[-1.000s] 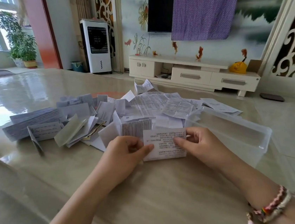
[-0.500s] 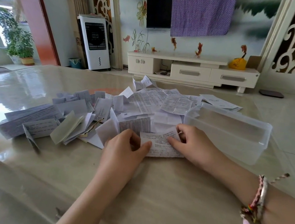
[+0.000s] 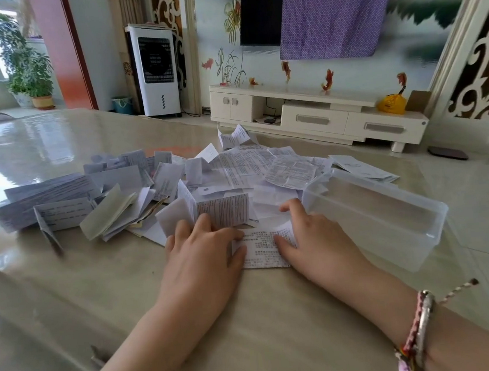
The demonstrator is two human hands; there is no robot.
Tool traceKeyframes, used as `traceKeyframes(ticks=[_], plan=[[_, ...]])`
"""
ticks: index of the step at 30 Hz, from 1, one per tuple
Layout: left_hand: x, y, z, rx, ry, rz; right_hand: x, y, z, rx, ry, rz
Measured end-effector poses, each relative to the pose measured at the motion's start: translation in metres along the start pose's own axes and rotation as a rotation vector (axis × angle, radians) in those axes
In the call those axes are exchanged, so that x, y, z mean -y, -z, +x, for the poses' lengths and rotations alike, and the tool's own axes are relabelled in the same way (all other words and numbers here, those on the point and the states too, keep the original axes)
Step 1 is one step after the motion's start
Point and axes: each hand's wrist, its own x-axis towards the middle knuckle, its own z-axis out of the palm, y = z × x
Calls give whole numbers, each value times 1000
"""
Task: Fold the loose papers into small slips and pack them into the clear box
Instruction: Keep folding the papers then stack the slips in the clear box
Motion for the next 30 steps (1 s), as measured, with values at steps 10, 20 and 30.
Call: traceKeyframes(ticks=[10, 20, 30], plan=[[6, -7, 3, -110, -215, -33, -13, 6, -7, -121, 284, 6], [18, 0, 9, 51, -320, -45, -22, 17, -10, 122, 399, 110], [19, 1, 9, -45, -389, -75, -21, 16, -11, 34, 321, 149]])
